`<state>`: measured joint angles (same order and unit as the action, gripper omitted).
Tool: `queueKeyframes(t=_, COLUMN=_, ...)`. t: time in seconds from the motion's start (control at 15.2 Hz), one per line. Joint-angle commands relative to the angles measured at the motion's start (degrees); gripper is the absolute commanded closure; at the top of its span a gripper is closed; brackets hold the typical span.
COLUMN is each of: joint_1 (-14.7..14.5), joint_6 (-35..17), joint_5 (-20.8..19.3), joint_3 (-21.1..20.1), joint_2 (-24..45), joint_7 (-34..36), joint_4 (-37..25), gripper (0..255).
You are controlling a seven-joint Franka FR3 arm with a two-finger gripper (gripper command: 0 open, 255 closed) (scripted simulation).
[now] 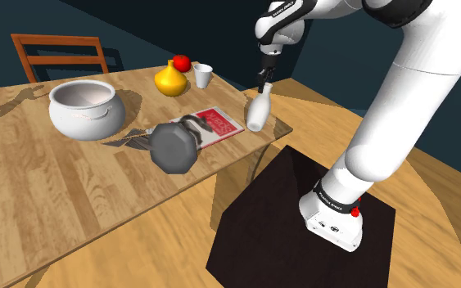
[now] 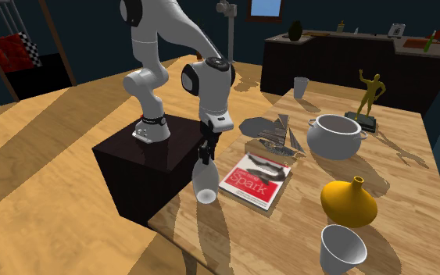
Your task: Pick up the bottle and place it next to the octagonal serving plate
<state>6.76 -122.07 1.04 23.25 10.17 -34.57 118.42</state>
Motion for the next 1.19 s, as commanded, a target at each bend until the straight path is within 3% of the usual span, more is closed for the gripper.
queueKeyframes(t=0.0, joint_1=0.00, joint_6=0.00, joint_5=0.01, joint_3=0.00, joint_2=0.05, joint_7=0.00, joint_4=0.03, gripper=255)
queueKeyframes(t=1.12, joint_1=-0.56, joint_6=11.50, joint_5=-2.37, joint_3=0.30, joint_2=-5.46, joint_7=1.24, joint_4=-6.37, gripper=255)
